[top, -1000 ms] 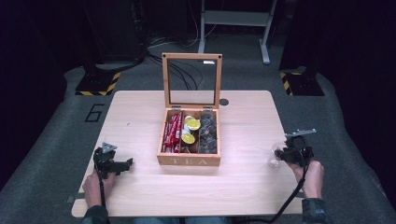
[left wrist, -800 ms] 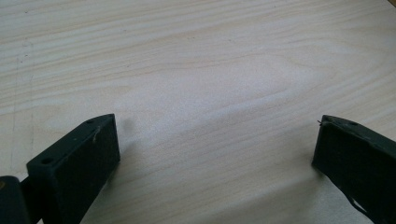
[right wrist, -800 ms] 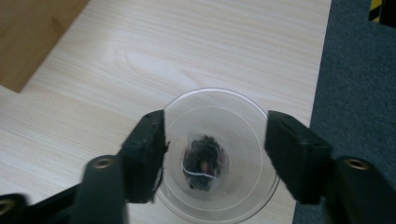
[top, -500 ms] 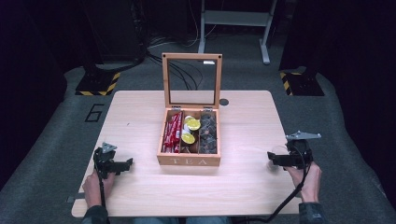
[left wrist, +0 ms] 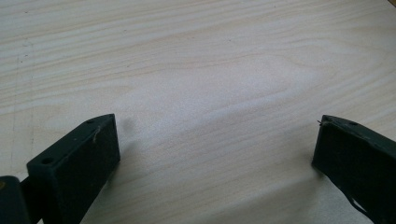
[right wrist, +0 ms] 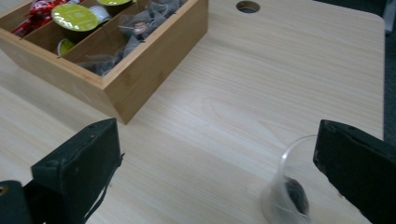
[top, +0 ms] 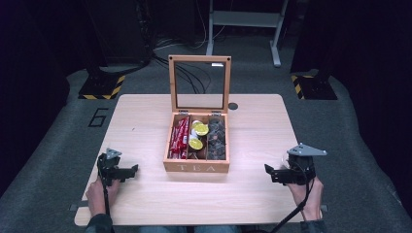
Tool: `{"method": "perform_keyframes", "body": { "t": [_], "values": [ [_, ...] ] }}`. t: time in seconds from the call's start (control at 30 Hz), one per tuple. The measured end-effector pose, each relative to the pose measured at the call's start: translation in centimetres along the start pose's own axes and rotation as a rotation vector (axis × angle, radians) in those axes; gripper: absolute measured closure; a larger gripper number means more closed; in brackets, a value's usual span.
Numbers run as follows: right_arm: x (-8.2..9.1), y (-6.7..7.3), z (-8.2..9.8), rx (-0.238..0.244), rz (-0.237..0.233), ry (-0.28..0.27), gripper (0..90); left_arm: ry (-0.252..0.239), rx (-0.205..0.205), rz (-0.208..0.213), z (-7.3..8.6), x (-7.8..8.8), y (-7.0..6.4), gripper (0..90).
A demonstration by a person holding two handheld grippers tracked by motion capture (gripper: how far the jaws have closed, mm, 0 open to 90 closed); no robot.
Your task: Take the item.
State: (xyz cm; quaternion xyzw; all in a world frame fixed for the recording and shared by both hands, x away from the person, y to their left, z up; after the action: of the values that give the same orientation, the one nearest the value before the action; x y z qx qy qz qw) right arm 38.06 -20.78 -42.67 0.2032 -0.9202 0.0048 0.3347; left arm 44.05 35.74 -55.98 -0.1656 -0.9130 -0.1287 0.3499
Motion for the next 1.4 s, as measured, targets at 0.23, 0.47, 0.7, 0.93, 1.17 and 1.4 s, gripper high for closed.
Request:
{"method": "perform_keyframes", "body": {
  "t": [0.23, 0.47, 0.7, 0.93, 1.17, 1.4],
  "values": [
    [-0.7, 1.9, 0.4, 0.023, -0.03, 0.009, 0.5, 0.003, -0.002, 0.001, 0.0, 0.0, 0.0, 0.2],
    [-2.0, 3.5, 1.2, 0.037, -0.064, 0.023, 0.1, 0.002, -0.003, 0.0, 0.0, 0.0, 0.0, 0.2],
    [-4.2, 5.0, 2.9, 0.031, -0.097, 0.053, 0.0, 0.002, -0.003, 0.001, 0.0, 0.0, 0.0, 0.2],
    [-6.5, 6.4, 4.9, 0.037, -0.127, 0.099, 0.0, 0.003, -0.002, 0.001, 0.0, 0.0, 0.0, 0.2],
    [-8.5, 7.4, 6.9, 0.029, -0.146, 0.144, 0.0, 0.003, -0.003, 0.001, 0.0, 0.0, 0.0, 0.2],
    [-10.6, 7.6, 8.9, 0.041, -0.143, 0.179, 0.0, 0.003, -0.003, 0.002, 0.0, 0.0, 0.0, 0.2]
  ]
}}
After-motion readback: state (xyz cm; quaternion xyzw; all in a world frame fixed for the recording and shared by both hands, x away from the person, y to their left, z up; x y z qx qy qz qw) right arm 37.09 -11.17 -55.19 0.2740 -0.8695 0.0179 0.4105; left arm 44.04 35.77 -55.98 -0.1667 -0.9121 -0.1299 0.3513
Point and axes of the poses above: each handheld gripper's, and its own axes: x roughly backward along the jaws, z roughly out of its underside, y roughly to its left, the point moved 4 cm from there along -x, roughly forward along the jaws, and after that the axes turned 9 degrees about -x, right-handed, at the moved point
